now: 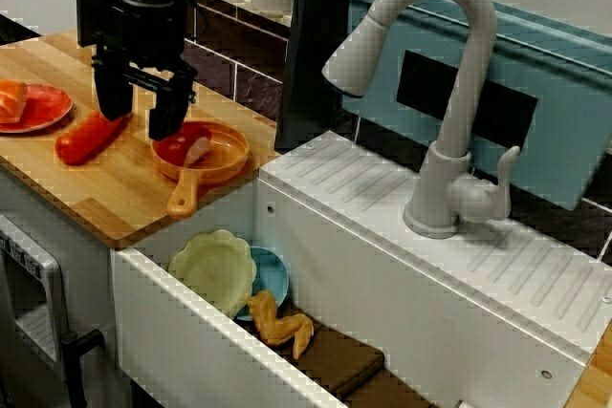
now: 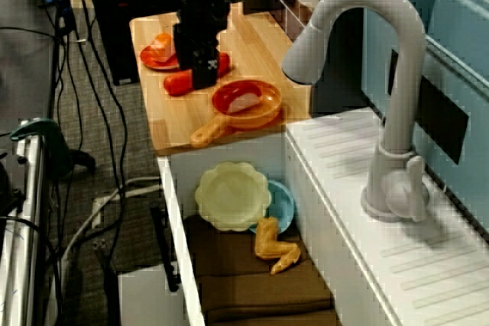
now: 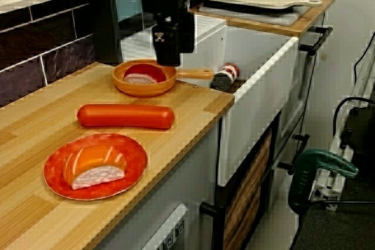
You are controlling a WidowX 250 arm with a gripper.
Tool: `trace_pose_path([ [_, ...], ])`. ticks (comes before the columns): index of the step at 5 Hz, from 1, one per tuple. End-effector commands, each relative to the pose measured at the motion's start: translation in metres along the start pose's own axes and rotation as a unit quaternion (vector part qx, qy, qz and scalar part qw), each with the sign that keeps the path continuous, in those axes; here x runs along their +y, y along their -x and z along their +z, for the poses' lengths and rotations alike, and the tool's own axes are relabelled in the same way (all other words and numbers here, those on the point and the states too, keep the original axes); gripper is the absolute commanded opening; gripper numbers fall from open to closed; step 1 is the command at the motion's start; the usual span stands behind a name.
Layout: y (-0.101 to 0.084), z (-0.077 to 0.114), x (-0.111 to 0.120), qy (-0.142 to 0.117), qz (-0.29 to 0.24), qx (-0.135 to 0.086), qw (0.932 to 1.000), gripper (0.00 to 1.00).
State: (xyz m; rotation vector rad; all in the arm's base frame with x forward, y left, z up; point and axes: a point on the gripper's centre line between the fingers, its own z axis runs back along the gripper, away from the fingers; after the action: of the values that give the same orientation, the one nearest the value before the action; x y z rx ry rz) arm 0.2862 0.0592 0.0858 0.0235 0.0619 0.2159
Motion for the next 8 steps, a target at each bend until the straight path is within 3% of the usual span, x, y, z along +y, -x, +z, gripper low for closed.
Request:
trace_pose_path([
  [1, 0.024, 0.044, 0.01, 0.017, 0.01, -0.04, 0.999, 1.0],
  [2, 0.021, 0.041, 0.02, -0.006, 0.02, -0.06, 0.998, 1.0],
  [3, 0.012, 0.038, 0.039, -0.025, 0.043, -0.065, 0.9966, 1.0],
  [4, 0.009, 0.034, 0.07, -0.028, 0.082, -0.08, 0.993, 1.0],
  [5, 0.002, 0.036, 0.083, -0.034, 0.077, -0.09, 0.9924, 1.0],
  [6, -0.001, 0.03, 0.097, -0.026, 0.092, -0.106, 0.9898, 1.0],
  [7, -0.002, 0.026, 0.097, -0.004, 0.116, -0.121, 0.9858, 1.0],
  [8, -0.007, 0.025, 0.095, -0.008, 0.107, -0.121, 0.9869, 1.0],
])
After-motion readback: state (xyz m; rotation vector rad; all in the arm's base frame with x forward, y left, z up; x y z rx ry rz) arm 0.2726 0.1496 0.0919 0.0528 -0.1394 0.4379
